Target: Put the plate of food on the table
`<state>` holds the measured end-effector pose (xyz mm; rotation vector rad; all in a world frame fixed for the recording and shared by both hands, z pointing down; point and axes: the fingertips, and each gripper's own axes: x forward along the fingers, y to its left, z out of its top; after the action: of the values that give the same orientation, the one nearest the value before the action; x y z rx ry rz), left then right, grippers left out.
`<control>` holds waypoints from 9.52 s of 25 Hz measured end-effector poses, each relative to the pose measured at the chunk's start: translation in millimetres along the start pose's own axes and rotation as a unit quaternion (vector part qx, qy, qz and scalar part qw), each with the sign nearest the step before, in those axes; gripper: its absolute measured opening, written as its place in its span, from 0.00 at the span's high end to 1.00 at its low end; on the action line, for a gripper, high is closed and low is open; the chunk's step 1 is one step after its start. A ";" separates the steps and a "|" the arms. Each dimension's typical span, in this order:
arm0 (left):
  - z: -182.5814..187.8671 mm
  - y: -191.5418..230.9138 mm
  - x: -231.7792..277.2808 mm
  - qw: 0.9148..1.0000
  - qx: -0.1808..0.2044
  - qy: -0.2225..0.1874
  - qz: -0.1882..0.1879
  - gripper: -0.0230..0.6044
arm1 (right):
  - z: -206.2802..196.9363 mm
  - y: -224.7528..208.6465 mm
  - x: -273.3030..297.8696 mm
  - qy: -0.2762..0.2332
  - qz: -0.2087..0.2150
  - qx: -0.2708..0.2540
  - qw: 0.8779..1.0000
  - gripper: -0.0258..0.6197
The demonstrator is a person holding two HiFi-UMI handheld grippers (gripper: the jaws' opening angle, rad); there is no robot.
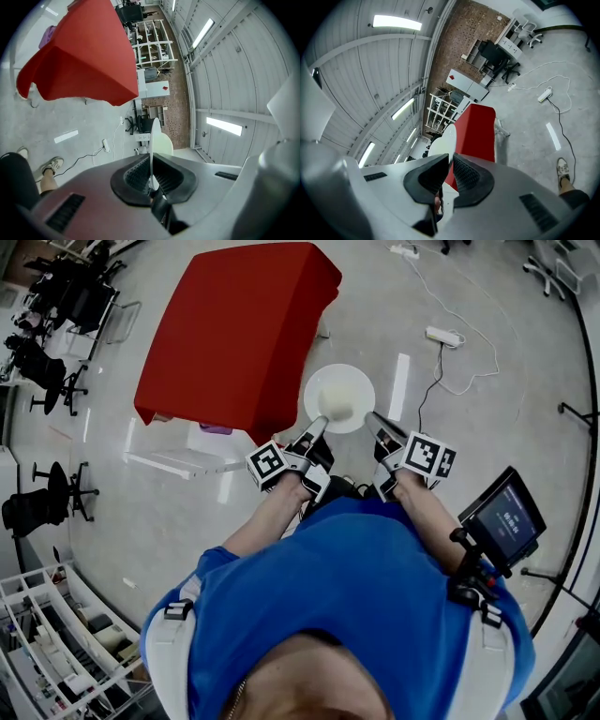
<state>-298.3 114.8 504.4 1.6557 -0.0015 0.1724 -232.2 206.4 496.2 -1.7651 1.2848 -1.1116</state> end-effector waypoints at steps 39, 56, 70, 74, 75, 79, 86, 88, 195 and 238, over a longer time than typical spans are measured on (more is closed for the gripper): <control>15.9 -40.4 257.0 0.999 0.017 -0.034 0.013 0.94 | 243.6 -98.8 29.5 0.018 0.038 0.005 0.999 0.91; 102.6 -29.5 340.7 1.000 -0.003 -0.013 0.009 0.94 | 317.2 -120.1 116.5 0.002 0.009 0.010 1.000 0.91; 223.6 -16.5 405.8 0.999 -0.022 -0.033 0.004 0.94 | 382.6 -123.5 243.7 0.029 0.000 0.000 1.000 0.91; 219.5 -15.3 399.2 0.999 -0.028 -0.044 0.004 0.94 | 378.1 -121.6 241.9 0.040 0.000 -0.004 0.999 0.91; 218.2 -16.3 397.4 0.999 -0.028 -0.046 0.004 0.94 | 377.1 -121.0 241.1 0.042 0.001 -0.004 0.999 0.91; 220.0 -13.0 388.7 0.998 -0.027 -0.052 0.012 0.94 | 369.6 -117.6 243.7 0.052 0.004 -0.003 0.999 0.91; 221.1 -17.9 380.3 0.998 -0.020 -0.064 0.010 0.94 | 366.2 -110.7 245.7 0.063 0.010 -0.011 0.998 0.91; 224.3 -23.1 374.9 0.997 -0.020 -0.071 0.007 0.94 | 365.5 -102.6 247.7 0.069 0.014 -0.015 0.997 0.91; 604.7 133.4 335.3 0.876 -0.142 -0.433 0.160 0.93 | 312.5 -79.1 748.9 0.483 0.054 -0.096 0.869 0.91; 573.6 127.1 369.5 0.918 0.114 -0.125 0.359 0.41 | 324.7 -80.0 764.1 0.447 0.064 -0.259 0.854 0.91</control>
<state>117.7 -427.4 625.1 1.8363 -0.8187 0.5311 208.4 -490.7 621.6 -1.4717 2.4053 -1.7141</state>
